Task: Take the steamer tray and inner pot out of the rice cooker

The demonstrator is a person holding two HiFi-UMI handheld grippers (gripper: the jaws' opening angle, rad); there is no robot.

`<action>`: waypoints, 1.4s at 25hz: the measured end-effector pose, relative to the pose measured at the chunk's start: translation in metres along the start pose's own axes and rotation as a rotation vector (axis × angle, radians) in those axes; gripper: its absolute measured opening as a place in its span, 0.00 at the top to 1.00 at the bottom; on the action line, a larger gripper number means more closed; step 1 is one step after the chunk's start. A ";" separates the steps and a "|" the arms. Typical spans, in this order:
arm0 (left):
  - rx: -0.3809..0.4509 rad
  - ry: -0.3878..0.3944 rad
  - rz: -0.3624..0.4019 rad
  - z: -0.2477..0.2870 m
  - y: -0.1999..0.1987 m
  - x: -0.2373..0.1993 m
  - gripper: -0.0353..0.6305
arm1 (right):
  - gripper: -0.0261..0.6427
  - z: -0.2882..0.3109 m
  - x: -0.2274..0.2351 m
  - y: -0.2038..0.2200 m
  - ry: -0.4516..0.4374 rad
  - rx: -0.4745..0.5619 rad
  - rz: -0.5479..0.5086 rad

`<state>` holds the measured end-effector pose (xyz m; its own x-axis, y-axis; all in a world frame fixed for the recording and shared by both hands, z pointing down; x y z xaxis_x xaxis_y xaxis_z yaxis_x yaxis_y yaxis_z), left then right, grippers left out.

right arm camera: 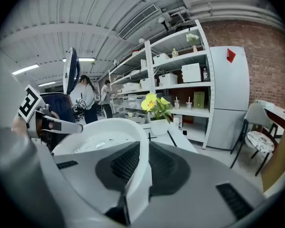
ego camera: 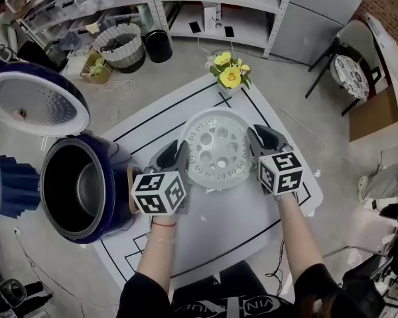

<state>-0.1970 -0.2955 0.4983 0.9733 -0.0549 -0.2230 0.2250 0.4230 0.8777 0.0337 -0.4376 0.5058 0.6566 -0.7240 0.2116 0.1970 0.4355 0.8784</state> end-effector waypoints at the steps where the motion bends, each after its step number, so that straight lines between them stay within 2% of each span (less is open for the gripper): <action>1: -0.008 -0.005 -0.006 0.003 0.003 -0.003 0.83 | 0.88 0.006 0.001 0.002 -0.004 -0.009 0.000; 7: -0.023 -0.024 -0.061 0.018 0.013 -0.015 0.83 | 0.88 0.028 0.006 0.006 -0.019 -0.034 -0.013; 22: -0.053 -0.038 -0.040 0.040 0.020 -0.027 0.84 | 0.87 0.050 0.015 0.011 -0.031 -0.052 -0.018; 28: -0.007 -0.069 -0.038 0.038 0.018 -0.026 0.84 | 0.87 0.049 0.014 0.009 -0.015 -0.016 -0.060; 35: 0.081 -0.058 0.017 0.013 0.003 -0.013 0.84 | 0.87 0.030 -0.003 -0.009 -0.064 0.057 -0.088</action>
<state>-0.2082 -0.3054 0.5089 0.9775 -0.1018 -0.1850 0.2093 0.3501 0.9130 0.0076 -0.4554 0.5101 0.5903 -0.7915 0.1584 0.2089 0.3394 0.9171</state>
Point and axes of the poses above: the fingertips, and each gripper's own axes: z forward along the fingers, x to its right, y out of its underside, the point moved 9 cm from there along -z, backward along the fingers, and after that the axes turned 7 degrees about z, right-handed, at the moved point
